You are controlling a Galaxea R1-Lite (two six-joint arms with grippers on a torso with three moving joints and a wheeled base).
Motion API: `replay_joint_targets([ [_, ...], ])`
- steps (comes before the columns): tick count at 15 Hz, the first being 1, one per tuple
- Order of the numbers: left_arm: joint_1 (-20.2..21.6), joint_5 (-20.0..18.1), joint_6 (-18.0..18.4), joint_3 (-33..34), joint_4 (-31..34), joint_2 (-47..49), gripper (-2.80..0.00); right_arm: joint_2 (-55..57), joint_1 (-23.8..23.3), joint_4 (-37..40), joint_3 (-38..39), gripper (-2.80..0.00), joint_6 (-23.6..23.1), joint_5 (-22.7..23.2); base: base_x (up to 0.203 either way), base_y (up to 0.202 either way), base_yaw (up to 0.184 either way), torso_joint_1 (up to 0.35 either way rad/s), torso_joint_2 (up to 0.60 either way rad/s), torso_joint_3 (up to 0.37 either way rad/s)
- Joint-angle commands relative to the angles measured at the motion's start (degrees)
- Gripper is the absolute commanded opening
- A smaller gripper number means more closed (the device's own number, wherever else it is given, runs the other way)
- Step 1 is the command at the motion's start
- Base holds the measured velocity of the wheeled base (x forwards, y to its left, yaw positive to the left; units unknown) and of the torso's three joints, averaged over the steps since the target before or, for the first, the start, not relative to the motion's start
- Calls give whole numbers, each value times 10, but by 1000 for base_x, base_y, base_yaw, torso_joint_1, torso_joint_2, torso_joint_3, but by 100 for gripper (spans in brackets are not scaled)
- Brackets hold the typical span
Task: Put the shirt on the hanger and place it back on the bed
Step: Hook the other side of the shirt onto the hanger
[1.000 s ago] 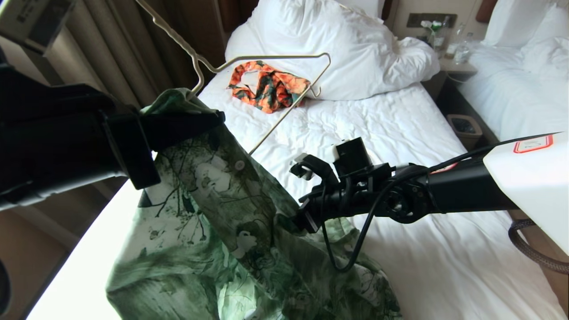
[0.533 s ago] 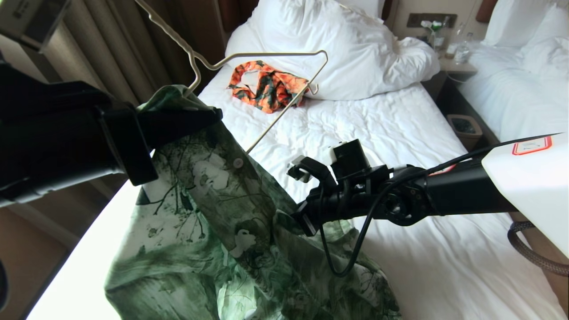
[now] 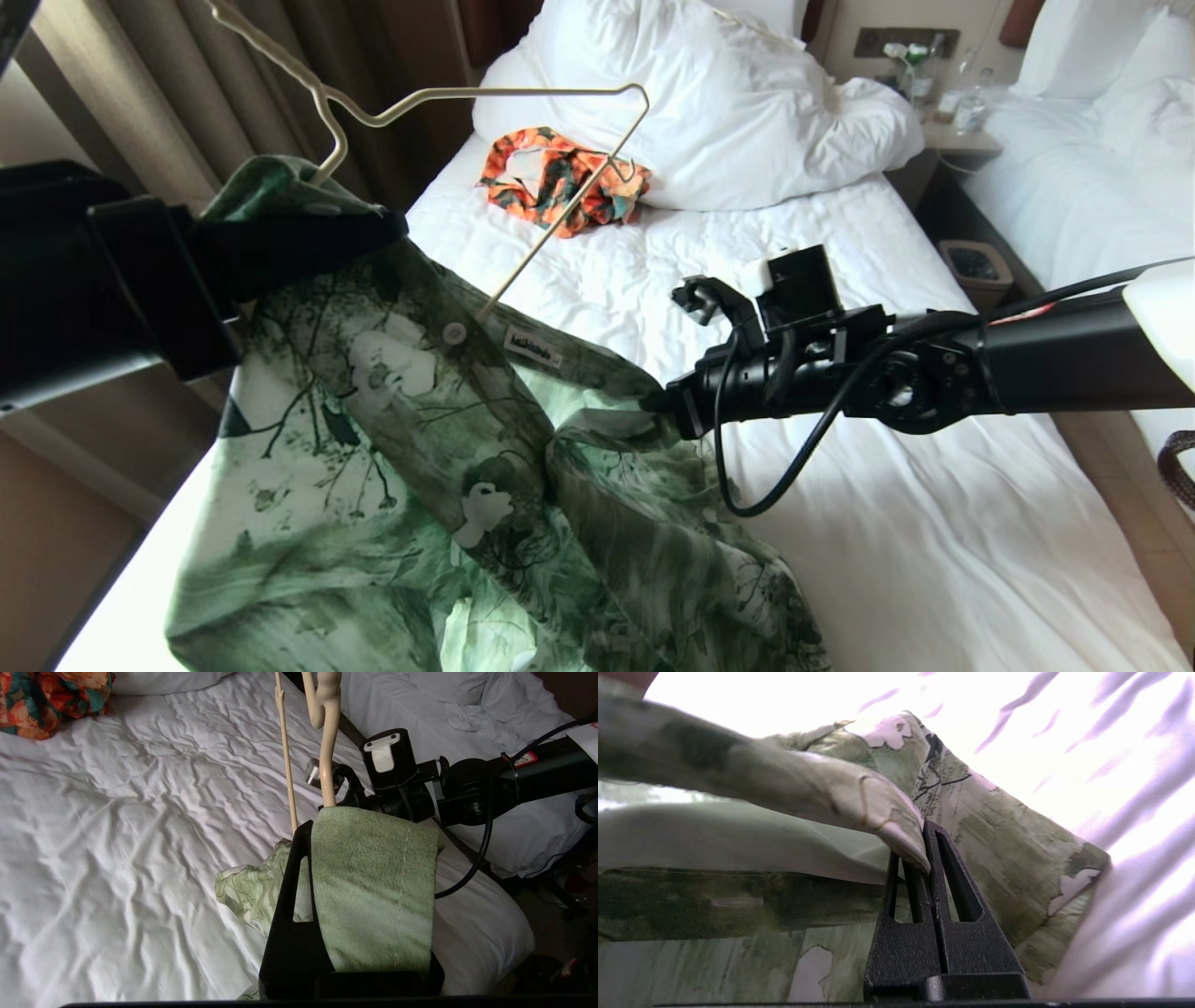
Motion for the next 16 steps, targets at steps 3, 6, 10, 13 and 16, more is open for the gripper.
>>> replay_joint_targets([
  [3, -1, -26, -32, -3, 9, -13, -280, -38, -41, -4, -1, -280, 41, 16, 0, 0, 0, 0, 0, 0],
  [6, -20, -27, -36, -4, 9, -8, -280, -67, -57, -2, -1, -280, 45, 32, 0, 0, 0, 0, 0, 0],
  [10, -55, -27, -41, -56, 56, -3, -280, -115, -56, 1, -14, -280, 94, 35, 0, 0, 0, 0, 0, 0],
  [13, -83, -27, -44, -66, 72, -6, -280, -130, -57, 1, -32, -280, 122, 46, 0, 0, 0, 0, 0, 0],
  [16, -96, -34, -72, -52, 74, -2, -280, -142, -58, 1, -31, -280, 148, 45, 0, 0, 0, 0, 0, 0],
])
